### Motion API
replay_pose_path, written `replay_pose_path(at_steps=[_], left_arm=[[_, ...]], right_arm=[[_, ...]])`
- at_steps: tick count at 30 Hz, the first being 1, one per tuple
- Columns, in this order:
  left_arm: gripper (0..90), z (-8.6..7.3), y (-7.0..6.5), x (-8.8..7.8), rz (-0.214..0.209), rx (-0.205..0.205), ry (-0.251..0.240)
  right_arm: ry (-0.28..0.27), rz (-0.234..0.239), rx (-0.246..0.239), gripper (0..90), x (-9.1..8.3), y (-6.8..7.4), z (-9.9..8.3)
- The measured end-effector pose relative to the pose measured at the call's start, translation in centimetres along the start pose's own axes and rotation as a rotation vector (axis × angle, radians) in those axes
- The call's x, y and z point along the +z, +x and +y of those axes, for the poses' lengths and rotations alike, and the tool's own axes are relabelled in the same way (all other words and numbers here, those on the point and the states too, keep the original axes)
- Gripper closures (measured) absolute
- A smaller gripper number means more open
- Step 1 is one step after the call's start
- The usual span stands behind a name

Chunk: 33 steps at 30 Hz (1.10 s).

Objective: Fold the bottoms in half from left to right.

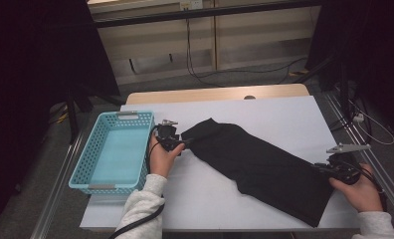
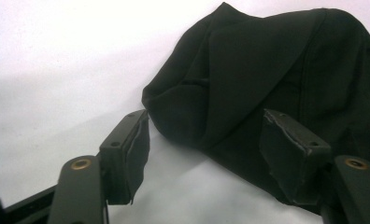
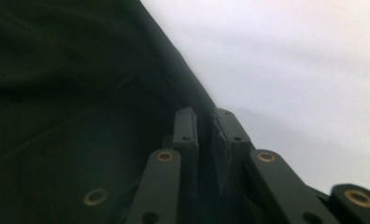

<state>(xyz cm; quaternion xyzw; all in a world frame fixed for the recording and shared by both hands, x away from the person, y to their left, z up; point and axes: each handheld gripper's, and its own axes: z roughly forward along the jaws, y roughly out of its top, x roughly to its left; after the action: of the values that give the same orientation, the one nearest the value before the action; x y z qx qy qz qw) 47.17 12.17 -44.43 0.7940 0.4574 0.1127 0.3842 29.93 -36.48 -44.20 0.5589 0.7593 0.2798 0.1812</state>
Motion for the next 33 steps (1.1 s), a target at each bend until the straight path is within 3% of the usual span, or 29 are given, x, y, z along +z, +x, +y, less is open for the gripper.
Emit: replay_pose_path(at_steps=[2, 6, 13, 15, 17, 18, 20, 25, 27, 31, 33], left_arm=[[31.0, 0.0, 0.0, 0.1, -0.004, 0.001, -0.001], [30.3, -0.1, 0.0, 0.1, -0.001, 0.001, 0.003], [29.2, -0.1, 0.1, -0.1, 0.008, 0.003, -0.010], [28.3, -0.1, 0.2, -0.1, 0.007, -0.010, -0.010], [26.9, -0.1, 0.3, -0.2, 0.013, -0.015, -0.015], [26.3, -0.1, 0.3, -0.2, 0.012, -0.018, -0.019], [25.5, -0.1, 0.4, -0.3, 0.014, -0.018, -0.024], [23.6, -0.1, 0.7, -0.4, 0.027, -0.019, -0.030], [22.3, -0.1, 0.7, -0.4, 0.030, -0.019, -0.032], [21.5, -0.1, 0.7, -0.3, 0.034, -0.022, -0.037], [21.1, -0.1, 0.7, -0.3, 0.034, -0.024, -0.037]], right_arm=[[-0.001, -0.015, 0.007, 79.7, 0.0, -0.2, -0.2], [0.000, -0.013, 0.015, 90.0, -0.1, -0.3, -0.4], [-0.009, -0.017, 0.010, 90.0, -0.7, -1.0, -0.1], [-0.005, -0.041, 0.016, 90.0, -0.6, -1.3, -0.2], [0.000, -0.020, 0.007, 82.0, -0.2, -1.3, -0.3], [-0.007, -0.037, 0.002, 72.7, -0.1, -1.3, -0.3], [-0.016, -0.047, -0.001, 62.6, -0.1, -1.2, -0.1], [-0.023, -0.016, 0.039, 52.5, 0.3, -1.4, -0.4], [-0.017, -0.013, 0.036, 58.9, 0.3, -1.3, -0.4], [0.001, 0.050, 0.019, 87.1, 0.3, -0.7, -0.2], [0.014, 0.057, 0.012, 88.4, 0.2, -0.5, -0.1]])
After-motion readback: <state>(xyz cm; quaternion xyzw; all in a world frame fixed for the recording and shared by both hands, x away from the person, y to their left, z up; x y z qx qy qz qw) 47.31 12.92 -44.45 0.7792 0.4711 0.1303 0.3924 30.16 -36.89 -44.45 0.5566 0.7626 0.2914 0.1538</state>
